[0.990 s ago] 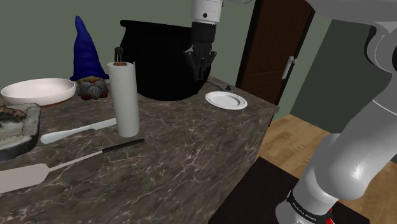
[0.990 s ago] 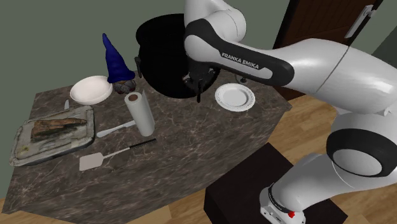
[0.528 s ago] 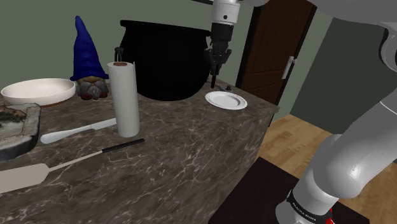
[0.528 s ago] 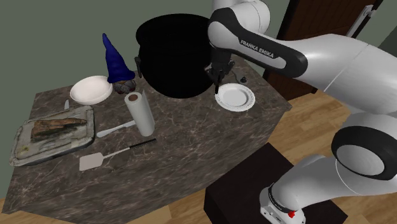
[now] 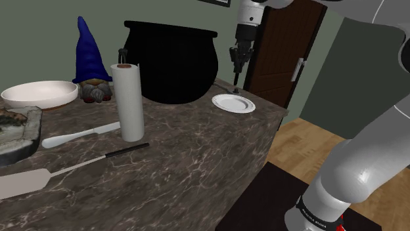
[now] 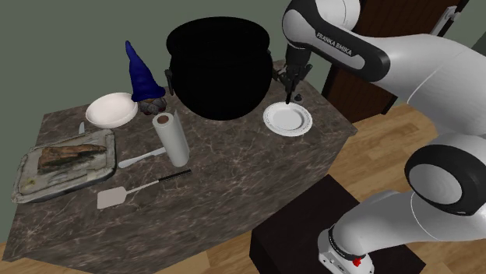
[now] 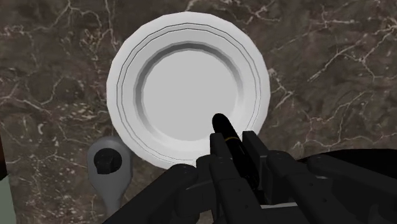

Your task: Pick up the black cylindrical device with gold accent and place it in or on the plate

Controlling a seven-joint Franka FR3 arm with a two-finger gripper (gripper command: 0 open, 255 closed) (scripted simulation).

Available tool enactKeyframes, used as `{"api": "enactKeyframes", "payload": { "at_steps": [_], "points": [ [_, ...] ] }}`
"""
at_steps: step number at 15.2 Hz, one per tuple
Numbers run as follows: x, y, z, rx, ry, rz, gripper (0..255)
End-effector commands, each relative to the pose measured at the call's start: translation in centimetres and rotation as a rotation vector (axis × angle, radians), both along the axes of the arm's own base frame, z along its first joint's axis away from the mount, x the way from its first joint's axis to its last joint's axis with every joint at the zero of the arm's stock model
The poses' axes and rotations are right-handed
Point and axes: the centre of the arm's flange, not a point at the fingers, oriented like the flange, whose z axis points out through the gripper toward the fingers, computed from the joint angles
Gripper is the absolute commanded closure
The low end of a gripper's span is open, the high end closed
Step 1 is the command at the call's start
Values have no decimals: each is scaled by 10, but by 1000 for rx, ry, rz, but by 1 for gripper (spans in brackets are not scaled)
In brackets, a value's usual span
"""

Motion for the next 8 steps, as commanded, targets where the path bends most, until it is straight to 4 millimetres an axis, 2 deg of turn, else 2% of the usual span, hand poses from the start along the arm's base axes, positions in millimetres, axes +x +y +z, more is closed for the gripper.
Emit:
{"api": "enactKeyframes", "payload": {
  "at_steps": [1, 8],
  "points": [
    [-1, -20, 0, 0, 0, 1, 255],
    [-1, -20, -37, 0, 0, 1, 255]
  ]
}}
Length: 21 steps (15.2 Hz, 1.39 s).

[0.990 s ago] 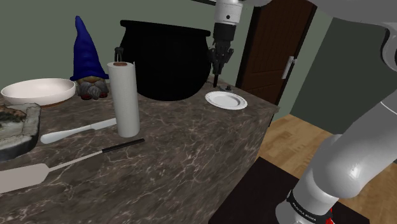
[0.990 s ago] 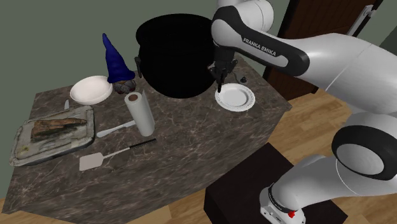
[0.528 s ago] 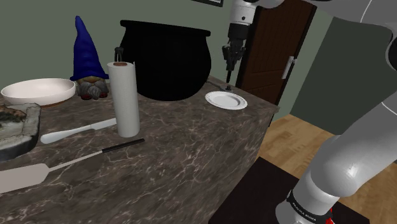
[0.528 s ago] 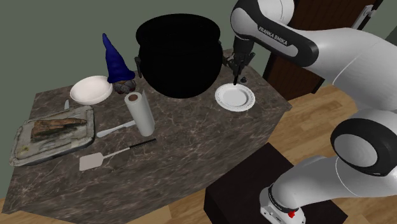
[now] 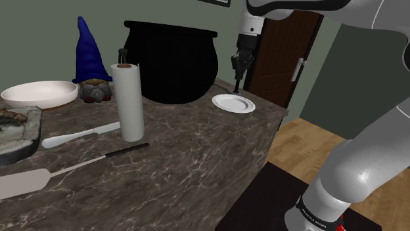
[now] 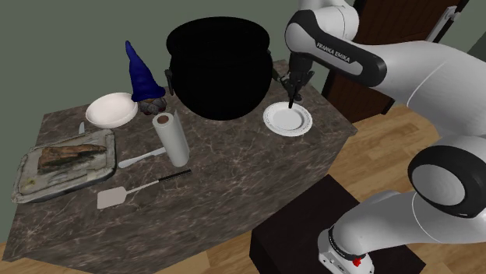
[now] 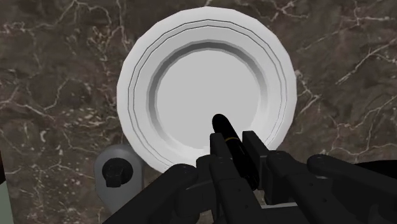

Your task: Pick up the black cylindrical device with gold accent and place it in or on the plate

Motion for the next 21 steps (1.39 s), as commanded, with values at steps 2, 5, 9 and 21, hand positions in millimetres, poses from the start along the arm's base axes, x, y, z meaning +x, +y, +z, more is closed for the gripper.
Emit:
{"api": "enactKeyframes", "payload": {
  "at_steps": [2, 5, 9, 21],
  "points": [
    [1, -1, -16, 0, 0, 0, 255],
    [1, -1, -32, 0, 0, 0, 255],
    [1, -1, -53, 0, 0, 0, 255],
    [1, -1, -59, 0, 0, 0, 0]
  ]
}}
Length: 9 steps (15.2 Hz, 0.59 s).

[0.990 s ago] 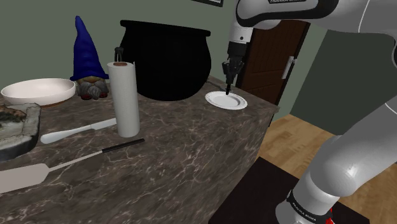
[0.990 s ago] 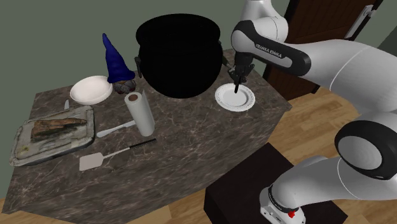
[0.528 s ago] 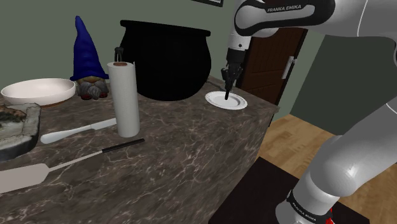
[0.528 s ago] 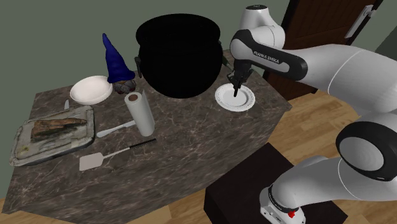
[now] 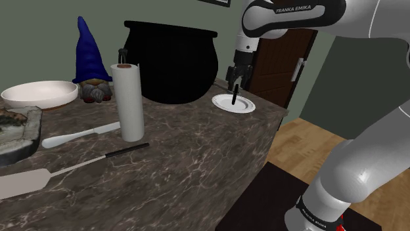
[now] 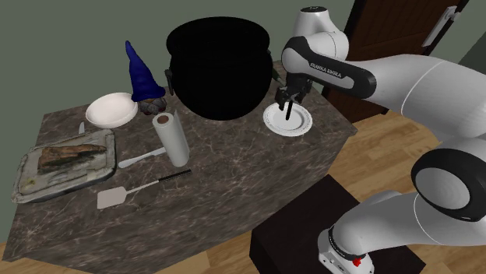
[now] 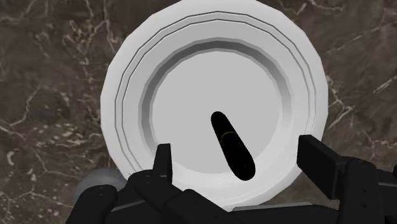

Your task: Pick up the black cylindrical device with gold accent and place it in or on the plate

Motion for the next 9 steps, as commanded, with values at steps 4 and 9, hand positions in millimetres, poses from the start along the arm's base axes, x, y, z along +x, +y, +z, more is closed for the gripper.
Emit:
{"api": "enactKeyframes", "payload": {
  "at_steps": [4, 9],
  "points": [
    [0, 0, 26, 0, 0, 0, 0],
    [0, -1, 50, 0, 0, 0, 0]
  ]
}}
